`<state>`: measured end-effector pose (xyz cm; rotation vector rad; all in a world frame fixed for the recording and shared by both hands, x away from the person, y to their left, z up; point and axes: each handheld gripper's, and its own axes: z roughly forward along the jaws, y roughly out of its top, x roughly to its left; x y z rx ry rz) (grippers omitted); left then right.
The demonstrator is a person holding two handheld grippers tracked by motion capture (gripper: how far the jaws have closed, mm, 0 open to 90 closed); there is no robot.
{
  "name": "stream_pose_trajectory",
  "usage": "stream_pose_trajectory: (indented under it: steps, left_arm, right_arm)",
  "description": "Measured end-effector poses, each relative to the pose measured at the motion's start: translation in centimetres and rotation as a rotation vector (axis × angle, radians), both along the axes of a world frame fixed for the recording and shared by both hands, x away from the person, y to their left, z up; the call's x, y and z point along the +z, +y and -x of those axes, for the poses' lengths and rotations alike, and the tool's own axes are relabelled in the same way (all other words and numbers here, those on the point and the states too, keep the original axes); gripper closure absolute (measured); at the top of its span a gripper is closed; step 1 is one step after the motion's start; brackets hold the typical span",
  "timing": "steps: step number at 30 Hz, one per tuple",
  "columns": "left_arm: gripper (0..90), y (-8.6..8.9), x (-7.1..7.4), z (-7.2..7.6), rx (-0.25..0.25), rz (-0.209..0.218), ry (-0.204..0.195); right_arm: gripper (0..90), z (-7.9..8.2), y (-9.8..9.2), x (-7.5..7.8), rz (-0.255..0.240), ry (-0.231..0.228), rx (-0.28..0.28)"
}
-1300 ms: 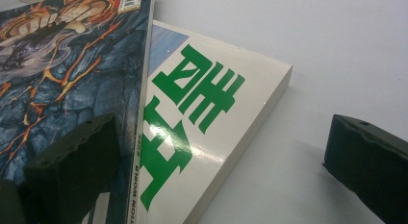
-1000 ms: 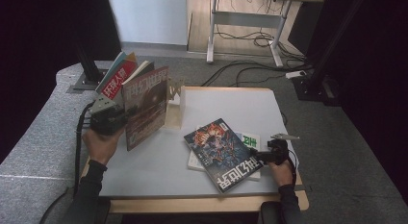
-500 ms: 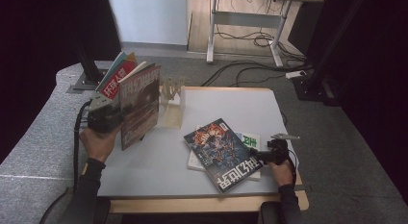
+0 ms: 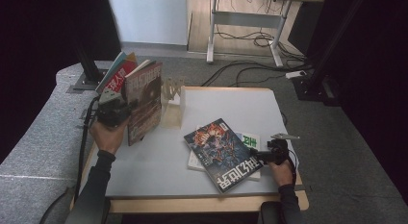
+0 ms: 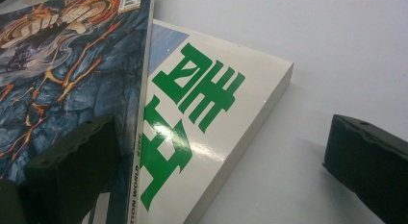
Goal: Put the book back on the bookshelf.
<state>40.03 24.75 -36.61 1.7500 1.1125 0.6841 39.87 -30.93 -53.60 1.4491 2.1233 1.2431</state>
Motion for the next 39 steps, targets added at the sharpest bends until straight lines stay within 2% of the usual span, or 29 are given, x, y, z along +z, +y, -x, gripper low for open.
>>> stream_pose_trajectory:
  steps: [6,12,16,21,25,28,31,33,39]
  left_arm:
    - [84.1,-0.8,0.2,-1.0,0.01,-0.009,-0.019]
    - [84.1,-1.2,-0.1,-1.9,0.022,0.003,-0.042]
    - [84.1,-1.6,-0.3,-2.5,0.036,-0.003,-0.075]
    - [84.1,-2.2,-0.9,-3.2,0.046,0.008,-0.11]
    - [84.1,-2.6,-1.7,-3.8,0.049,-0.012,-0.116]
    - [84.0,-2.9,-2.3,-4.0,0.045,-0.035,-0.111]
    - [83.9,-2.8,-2.6,-3.8,0.031,-0.024,-0.103]
    - [83.7,-2.8,-2.6,-3.7,0.021,-0.035,-0.09]
    - [82.5,-2.3,-2.2,-3.2,0.002,-0.076,-0.015]
  right_arm:
    - [0.0,0.0,0.0,0.0,-0.003,0.001,0.0]
    - [0.0,0.0,0.0,0.0,-0.004,0.003,0.001]
    - [0.0,-0.1,0.0,0.0,-0.006,0.004,0.002]
    - [0.0,-0.1,-0.1,0.0,-0.007,0.007,0.003]
    - [0.0,-0.1,-0.1,0.0,-0.008,0.008,0.003]
    - [0.0,-0.1,-0.1,0.0,-0.01,0.009,0.003]
    - [0.0,-0.1,-0.1,-0.1,-0.011,0.011,0.004]
    - [0.0,-0.1,-0.1,-0.1,-0.013,0.012,0.005]
    - [0.0,-0.2,-0.1,-0.1,-0.014,0.013,0.005]
